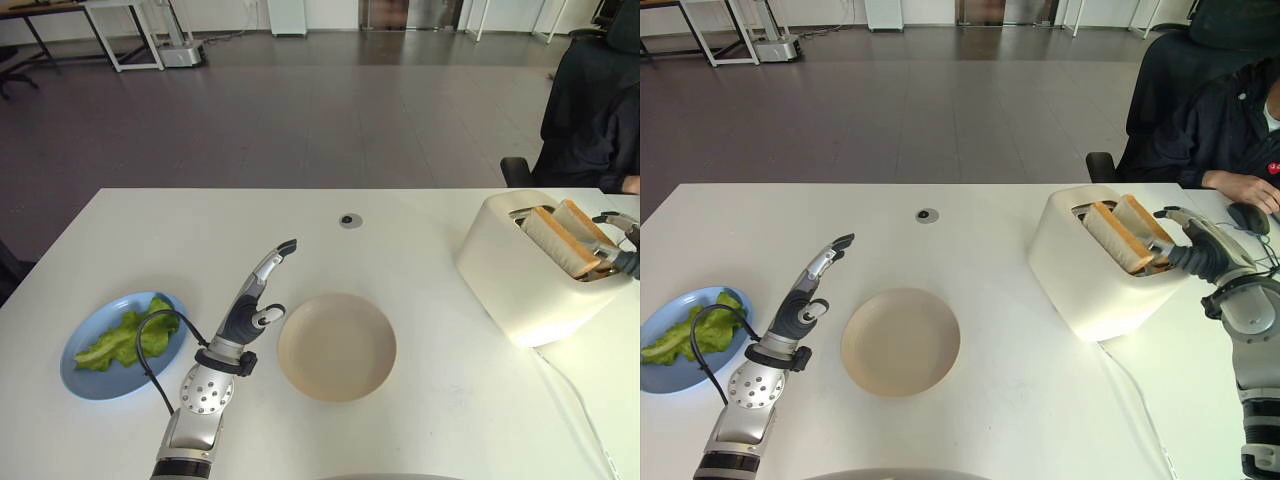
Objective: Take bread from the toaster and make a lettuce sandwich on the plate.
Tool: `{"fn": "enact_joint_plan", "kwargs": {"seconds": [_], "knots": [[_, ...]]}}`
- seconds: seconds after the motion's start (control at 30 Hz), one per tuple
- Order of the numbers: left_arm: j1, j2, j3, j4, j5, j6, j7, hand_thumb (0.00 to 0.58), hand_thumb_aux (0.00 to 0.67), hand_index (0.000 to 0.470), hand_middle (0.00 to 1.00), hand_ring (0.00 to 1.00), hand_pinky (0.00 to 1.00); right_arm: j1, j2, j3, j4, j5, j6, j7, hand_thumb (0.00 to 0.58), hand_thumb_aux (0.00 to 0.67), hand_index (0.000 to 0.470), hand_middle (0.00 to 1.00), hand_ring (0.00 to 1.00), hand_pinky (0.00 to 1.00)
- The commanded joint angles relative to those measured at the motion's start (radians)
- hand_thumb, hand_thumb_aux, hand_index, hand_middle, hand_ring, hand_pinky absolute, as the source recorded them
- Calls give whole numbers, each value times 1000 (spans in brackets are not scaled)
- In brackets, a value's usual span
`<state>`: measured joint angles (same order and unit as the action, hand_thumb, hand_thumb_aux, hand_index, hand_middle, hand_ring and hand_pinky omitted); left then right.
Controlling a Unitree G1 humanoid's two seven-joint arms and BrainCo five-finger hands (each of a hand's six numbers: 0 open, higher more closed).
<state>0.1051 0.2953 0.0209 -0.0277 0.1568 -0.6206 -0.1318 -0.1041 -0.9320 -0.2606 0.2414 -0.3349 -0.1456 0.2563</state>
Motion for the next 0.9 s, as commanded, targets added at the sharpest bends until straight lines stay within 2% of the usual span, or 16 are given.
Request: {"fn": "enact_joint_plan", "kwargs": {"seconds": [0.03, 0.3, 0.53, 0.63, 0.77, 0.9], "knots": [[9, 8, 8, -5, 1, 12, -1, 0, 0, 0, 0, 0, 0, 1, 1, 11, -14, 14, -6, 14, 580, 670, 470, 0, 0, 0], [8, 10, 10, -8, 7, 14, 1, 0, 0, 0, 0, 0, 0, -19, 22, -36, -73, 83, -23, 0, 580, 670, 470, 0, 0, 0], [6, 15, 20, -11, 7, 15, -1, 0, 0, 0, 0, 0, 0, -113, 34, -222, -197, 274, 20, -24, 580, 670, 470, 0, 0, 0], [-1, 15, 22, -7, 8, 14, -1, 0, 0, 0, 0, 0, 0, -150, 59, -251, -289, 388, 59, 7, 580, 670, 470, 0, 0, 0], [-4, 19, 32, -14, 6, 13, -1, 0, 0, 0, 0, 0, 0, -163, 111, -152, -434, 492, 102, 87, 580, 670, 470, 0, 0, 0], [-23, 52, 79, -48, -30, 28, -11, 0, 0, 0, 0, 0, 0, -132, 255, 166, -639, 525, 110, 193, 580, 670, 470, 0, 0, 0]]}}
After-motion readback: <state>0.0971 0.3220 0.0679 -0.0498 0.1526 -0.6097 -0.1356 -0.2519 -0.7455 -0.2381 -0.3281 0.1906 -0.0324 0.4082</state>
